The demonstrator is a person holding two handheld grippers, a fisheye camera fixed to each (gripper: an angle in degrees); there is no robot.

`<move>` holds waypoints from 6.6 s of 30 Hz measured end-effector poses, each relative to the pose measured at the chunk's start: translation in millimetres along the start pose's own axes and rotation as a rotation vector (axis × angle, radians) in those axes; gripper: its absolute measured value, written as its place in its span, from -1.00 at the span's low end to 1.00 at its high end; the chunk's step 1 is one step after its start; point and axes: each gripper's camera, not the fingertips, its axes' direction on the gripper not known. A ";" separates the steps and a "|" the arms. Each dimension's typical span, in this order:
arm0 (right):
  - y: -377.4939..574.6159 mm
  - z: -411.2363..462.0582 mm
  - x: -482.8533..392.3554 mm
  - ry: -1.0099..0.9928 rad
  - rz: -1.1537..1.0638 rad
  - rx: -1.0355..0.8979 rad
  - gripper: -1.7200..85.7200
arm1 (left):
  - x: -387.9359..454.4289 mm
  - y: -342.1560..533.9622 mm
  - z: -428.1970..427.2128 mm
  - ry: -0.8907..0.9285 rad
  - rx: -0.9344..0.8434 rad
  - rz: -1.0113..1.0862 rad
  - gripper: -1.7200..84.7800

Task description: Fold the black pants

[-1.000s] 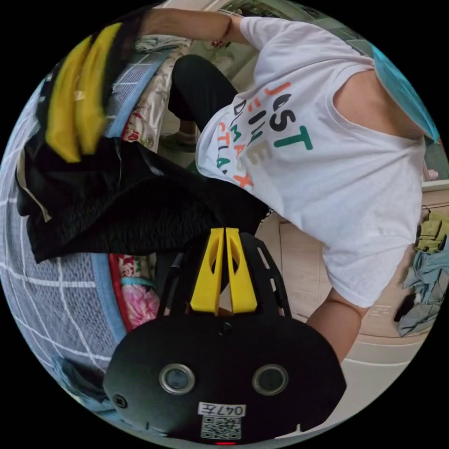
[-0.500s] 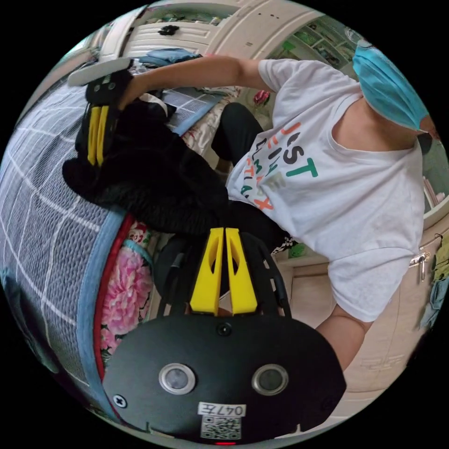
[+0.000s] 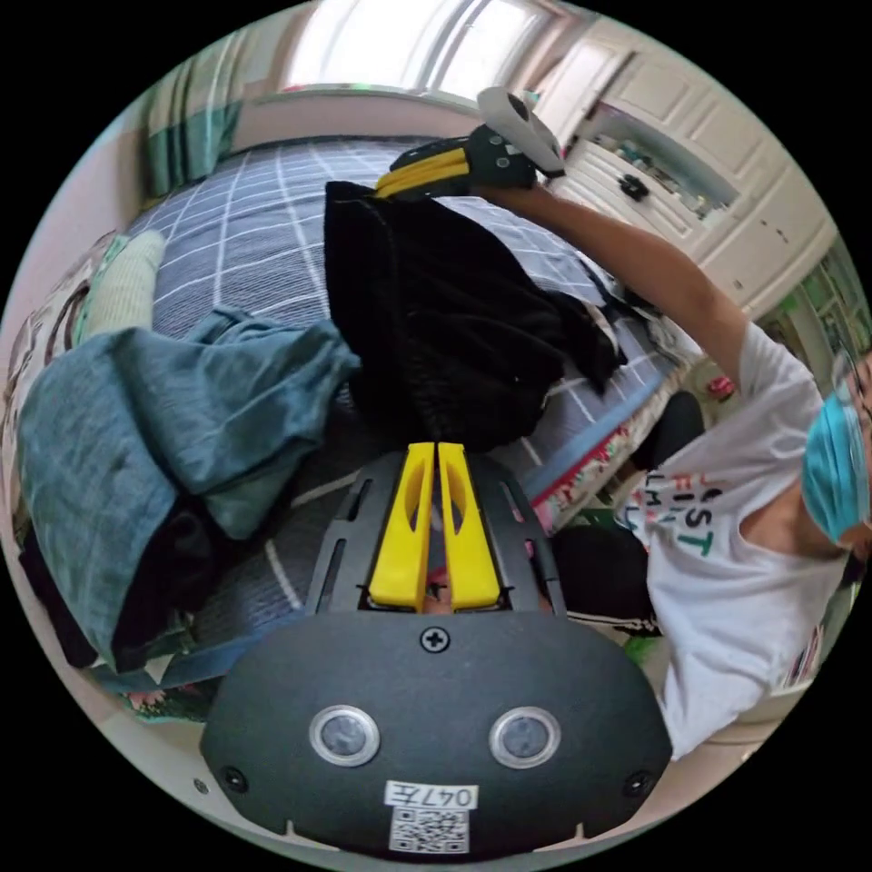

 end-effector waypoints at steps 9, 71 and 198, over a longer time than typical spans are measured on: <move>-15.3 130.0 -18.6 -0.082 0.017 -0.263 -0.83 | -53.2 -30.9 46.7 -0.094 -0.026 -0.146 -0.82; 617.2 -299.9 -45.6 -0.292 0.559 -0.064 -0.96 | 399.5 -117.4 275.9 -0.290 0.320 0.852 -0.53; 609.2 -463.8 -131.1 -0.638 0.385 -0.224 -0.91 | 56.3 12.9 -5.9 -0.113 -0.016 0.054 -0.96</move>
